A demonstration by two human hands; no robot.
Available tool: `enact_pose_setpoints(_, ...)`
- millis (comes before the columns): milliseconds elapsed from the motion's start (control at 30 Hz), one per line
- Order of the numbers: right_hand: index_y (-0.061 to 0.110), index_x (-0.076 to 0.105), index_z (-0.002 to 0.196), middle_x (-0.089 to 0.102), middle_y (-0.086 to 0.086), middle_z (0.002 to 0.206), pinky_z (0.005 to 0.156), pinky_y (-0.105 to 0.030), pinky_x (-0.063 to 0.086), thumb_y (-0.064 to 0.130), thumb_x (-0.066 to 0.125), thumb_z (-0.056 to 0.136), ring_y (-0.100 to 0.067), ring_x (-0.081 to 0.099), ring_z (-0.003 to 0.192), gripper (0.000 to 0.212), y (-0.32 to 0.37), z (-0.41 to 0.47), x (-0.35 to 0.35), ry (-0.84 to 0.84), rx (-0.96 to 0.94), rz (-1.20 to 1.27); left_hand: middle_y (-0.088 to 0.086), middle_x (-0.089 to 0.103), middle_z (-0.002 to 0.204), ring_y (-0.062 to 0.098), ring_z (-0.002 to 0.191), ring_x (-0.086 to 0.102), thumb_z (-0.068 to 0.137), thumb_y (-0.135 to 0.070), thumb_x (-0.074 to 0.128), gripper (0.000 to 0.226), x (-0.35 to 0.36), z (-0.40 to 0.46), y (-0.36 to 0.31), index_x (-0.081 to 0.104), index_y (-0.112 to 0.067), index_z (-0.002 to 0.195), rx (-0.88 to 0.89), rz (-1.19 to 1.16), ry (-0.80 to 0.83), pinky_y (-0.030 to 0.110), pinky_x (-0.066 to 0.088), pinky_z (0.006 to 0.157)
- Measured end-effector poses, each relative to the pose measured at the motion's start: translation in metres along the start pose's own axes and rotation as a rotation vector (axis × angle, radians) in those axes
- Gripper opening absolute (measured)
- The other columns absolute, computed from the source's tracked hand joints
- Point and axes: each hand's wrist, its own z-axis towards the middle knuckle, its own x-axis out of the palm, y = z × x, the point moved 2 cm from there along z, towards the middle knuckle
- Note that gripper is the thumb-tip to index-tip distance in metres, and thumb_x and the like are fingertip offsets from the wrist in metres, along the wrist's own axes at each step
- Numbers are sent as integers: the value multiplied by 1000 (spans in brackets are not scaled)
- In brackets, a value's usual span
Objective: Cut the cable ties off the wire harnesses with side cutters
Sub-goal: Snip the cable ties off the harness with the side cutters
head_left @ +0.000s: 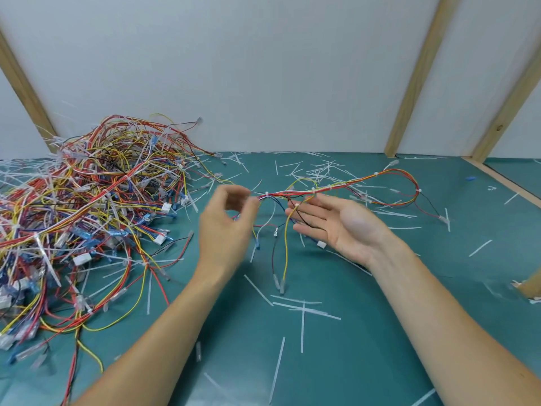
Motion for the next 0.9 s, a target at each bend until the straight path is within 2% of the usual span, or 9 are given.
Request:
enact_pose_setpoints(100,3,65,121,75,-12,120,65,-34,63,10,42,109,-25,75,105,27,7,-4,-4,-5,-93,-312,-13,71,85,4,84,65,89,-40,73,15,14,-11,7,69,-26,93,-44,165,236,28,52,83)
enact_pose_setpoints(233,15,75,101,80,-3,98,45,-25,53,2,45,101,-15,77,77,33,14,-6,-8,-231,-298,-593,-15,69,70,5,71,63,85,-38,75,8,14,-11,13,71,-32,82,-56,293,376,36,55,77)
enact_pose_setpoints(300,22,76,91,80,1,92,50,-28,53,2,43,98,-12,74,69,39,16,-4,-14,-377,-381,-725,-12,67,67,7,68,60,86,-31,72,9,16,-12,15,69,-30,78,-66,363,434,37,54,75)
enact_pose_setpoints(367,28,75,84,78,9,87,64,-31,54,9,44,95,-11,72,72,38,18,-3,-21,-532,-443,-1000,-9,66,70,11,72,61,87,-24,66,11,16,-13,13,63,-28,77,-58,384,414,37,53,75)
enact_pose_setpoints(467,31,76,84,75,10,82,69,-33,48,20,48,91,-22,66,81,31,18,-4,-34,-684,-375,-1418,-4,70,74,17,71,66,93,-14,53,13,14,-9,14,53,-23,84,-143,200,345,27,47,63)
enact_pose_setpoints(567,27,75,96,74,1,92,71,-34,42,26,51,94,-30,59,84,24,14,-1,-41,-710,-282,-1599,-5,67,68,18,53,59,101,-7,43,16,14,-6,17,54,-18,97,-251,53,352,23,41,52)
enact_pose_setpoints(667,27,72,97,74,0,95,71,-34,42,27,52,96,-31,58,84,20,16,0,-44,-734,-261,-1616,-6,55,62,15,44,45,105,-5,39,27,15,-4,16,63,-17,101,-300,-104,316,23,36,47)
enact_pose_setpoints(833,29,74,111,74,-6,112,75,-37,41,15,54,95,-37,64,108,29,30,-4,-62,-812,-256,-1572,-6,51,61,10,43,36,103,-6,42,33,5,4,12,70,-21,95,-390,-411,137,17,22,41)
enact_pose_setpoints(900,29,75,108,74,-8,110,75,-36,42,27,60,97,-37,65,107,19,30,-3,-67,-772,-185,-1610,-5,52,63,9,43,36,104,-7,42,30,4,5,11,69,-19,99,-418,-482,121,19,20,42)
